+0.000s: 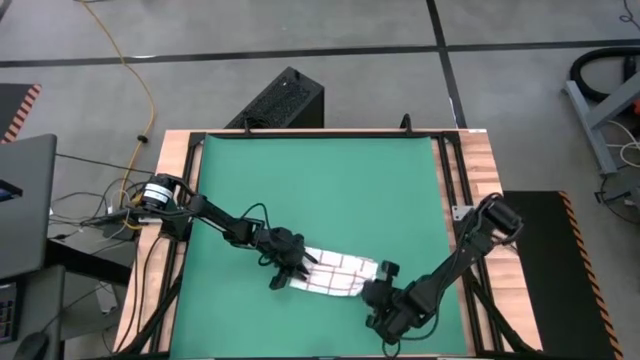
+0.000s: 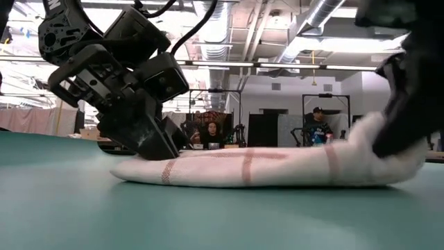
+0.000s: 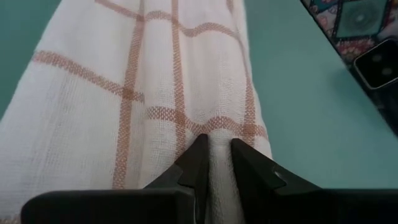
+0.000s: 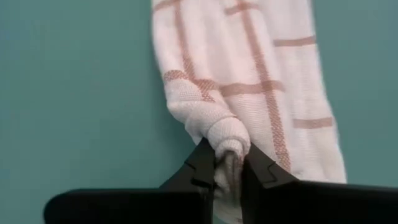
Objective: Roll towel into tight, uniform cylinder
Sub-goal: Roll the kitchen towel on the table
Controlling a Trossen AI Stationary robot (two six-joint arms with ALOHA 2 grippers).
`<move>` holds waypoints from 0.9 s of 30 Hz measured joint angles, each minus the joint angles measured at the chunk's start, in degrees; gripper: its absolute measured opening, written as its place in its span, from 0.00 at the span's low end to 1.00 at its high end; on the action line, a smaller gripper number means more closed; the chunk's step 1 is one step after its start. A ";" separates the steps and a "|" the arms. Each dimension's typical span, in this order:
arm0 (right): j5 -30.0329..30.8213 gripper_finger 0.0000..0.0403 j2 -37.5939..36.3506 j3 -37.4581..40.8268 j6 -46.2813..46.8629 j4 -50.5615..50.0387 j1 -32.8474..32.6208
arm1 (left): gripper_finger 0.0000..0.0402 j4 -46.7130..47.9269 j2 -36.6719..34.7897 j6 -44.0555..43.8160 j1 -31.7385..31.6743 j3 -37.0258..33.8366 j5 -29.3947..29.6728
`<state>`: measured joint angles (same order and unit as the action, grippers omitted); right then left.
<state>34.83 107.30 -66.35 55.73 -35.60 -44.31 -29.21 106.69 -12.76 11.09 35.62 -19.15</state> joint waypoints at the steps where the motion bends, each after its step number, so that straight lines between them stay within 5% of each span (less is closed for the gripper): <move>1: -0.08 0.12 -0.97 0.00 1.77 -0.06 0.41 | 0.14 0.02 0.00 -1.05 0.00 0.00 -0.29; 8: -4.35 0.12 -7.06 0.00 9.46 -1.53 3.15 | 0.14 0.04 0.00 -4.04 0.04 0.00 -1.99; 17: -13.81 0.12 -4.90 1.42 19.25 -0.36 7.42 | 0.14 0.04 0.00 -6.20 0.03 0.02 -3.65; 27: -12.30 0.12 -7.81 1.39 23.44 -4.58 8.04 | 0.14 0.05 0.00 -7.72 0.19 0.02 -5.17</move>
<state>22.52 99.49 -64.96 79.17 -40.18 -36.27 -29.16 106.69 -20.48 11.28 35.64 -24.33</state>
